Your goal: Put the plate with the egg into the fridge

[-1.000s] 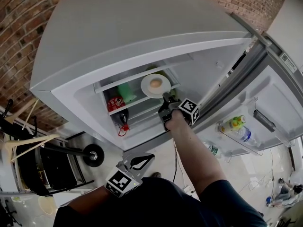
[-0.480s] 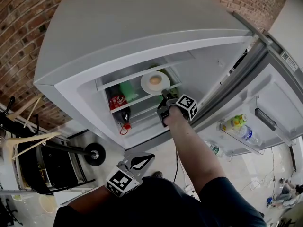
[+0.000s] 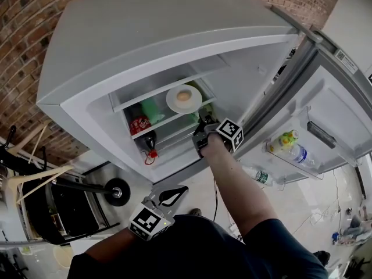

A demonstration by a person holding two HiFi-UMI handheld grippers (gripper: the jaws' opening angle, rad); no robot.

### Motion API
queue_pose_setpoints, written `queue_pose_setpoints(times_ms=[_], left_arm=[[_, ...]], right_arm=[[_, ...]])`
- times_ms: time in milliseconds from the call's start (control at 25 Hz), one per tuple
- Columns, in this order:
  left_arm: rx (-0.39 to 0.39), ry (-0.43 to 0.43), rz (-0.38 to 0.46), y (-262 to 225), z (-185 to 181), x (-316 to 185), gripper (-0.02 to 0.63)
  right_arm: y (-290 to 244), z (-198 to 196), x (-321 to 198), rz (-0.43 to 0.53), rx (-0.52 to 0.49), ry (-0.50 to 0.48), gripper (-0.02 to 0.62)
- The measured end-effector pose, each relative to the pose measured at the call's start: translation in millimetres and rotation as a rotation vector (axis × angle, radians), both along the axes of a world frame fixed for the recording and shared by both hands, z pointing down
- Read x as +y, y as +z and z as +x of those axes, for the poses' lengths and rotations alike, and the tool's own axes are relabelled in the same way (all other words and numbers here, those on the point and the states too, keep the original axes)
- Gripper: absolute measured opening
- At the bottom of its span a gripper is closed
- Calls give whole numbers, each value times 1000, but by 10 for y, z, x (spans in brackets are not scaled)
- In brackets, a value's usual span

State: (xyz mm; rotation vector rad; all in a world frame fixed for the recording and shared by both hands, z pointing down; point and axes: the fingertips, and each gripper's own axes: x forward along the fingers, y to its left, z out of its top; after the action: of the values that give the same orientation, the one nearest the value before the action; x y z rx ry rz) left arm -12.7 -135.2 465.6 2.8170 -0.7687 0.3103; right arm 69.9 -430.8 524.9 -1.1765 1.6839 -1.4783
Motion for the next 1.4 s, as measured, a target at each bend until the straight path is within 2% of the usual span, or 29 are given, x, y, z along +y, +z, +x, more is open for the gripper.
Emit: queue_pose_setpoints(times_ms=[200, 320, 560, 1120, 1400], left_arm=[[13, 25, 12, -47, 60, 28, -2], [19, 37, 16, -70, 62, 37, -2], [44, 51, 17, -129, 67, 44, -2], [58, 92, 41, -236, 118, 127, -2], [56, 119, 44, -237, 163, 178, -2]], right_arm=[[-153, 27, 404, 46, -18, -39, 76], [-225, 76, 710, 61, 6, -49, 34], [-384, 149, 1284, 106, 45, -85, 17], [-509, -152, 2535, 368, 381, -296, 11], [-735, -229, 2874, 570, 625, -349, 9]])
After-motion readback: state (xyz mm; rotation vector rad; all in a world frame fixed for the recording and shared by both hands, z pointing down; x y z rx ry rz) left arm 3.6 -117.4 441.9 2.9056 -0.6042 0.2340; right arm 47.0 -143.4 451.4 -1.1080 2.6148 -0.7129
